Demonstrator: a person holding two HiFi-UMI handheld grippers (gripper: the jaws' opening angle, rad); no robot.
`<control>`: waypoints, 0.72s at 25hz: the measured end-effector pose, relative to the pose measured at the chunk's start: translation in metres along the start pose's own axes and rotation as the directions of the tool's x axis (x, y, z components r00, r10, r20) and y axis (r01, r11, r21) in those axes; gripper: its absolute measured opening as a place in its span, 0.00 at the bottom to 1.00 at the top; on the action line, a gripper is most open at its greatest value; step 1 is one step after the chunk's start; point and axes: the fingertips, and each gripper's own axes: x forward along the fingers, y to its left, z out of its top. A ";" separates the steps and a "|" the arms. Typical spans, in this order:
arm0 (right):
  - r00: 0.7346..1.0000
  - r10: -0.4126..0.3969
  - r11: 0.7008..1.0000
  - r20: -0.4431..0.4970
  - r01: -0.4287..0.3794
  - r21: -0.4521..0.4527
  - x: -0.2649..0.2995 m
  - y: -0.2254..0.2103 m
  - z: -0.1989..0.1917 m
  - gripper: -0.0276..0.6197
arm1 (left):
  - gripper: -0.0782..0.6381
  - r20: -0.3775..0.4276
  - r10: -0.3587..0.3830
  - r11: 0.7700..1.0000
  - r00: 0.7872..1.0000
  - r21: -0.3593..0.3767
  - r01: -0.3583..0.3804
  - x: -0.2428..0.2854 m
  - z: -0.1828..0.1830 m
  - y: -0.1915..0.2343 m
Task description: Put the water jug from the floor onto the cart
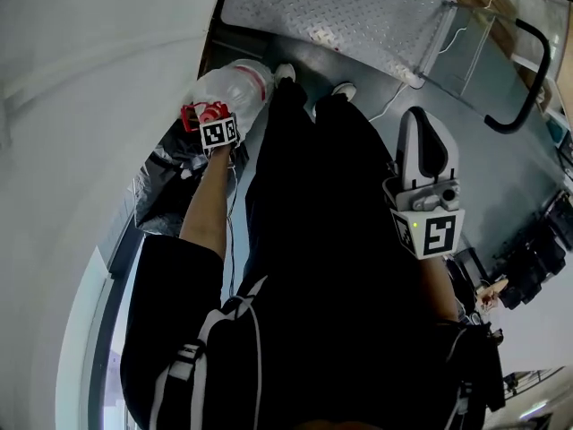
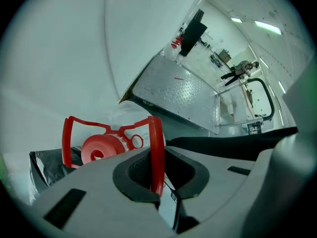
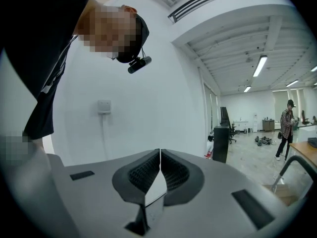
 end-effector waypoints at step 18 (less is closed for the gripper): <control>0.964 -0.242 0.967 0.112 0.231 0.105 -0.049 -0.068 0.013 0.07 | 0.17 -0.019 -0.032 0.974 0.999 0.225 0.035 -0.038 0.062 -0.060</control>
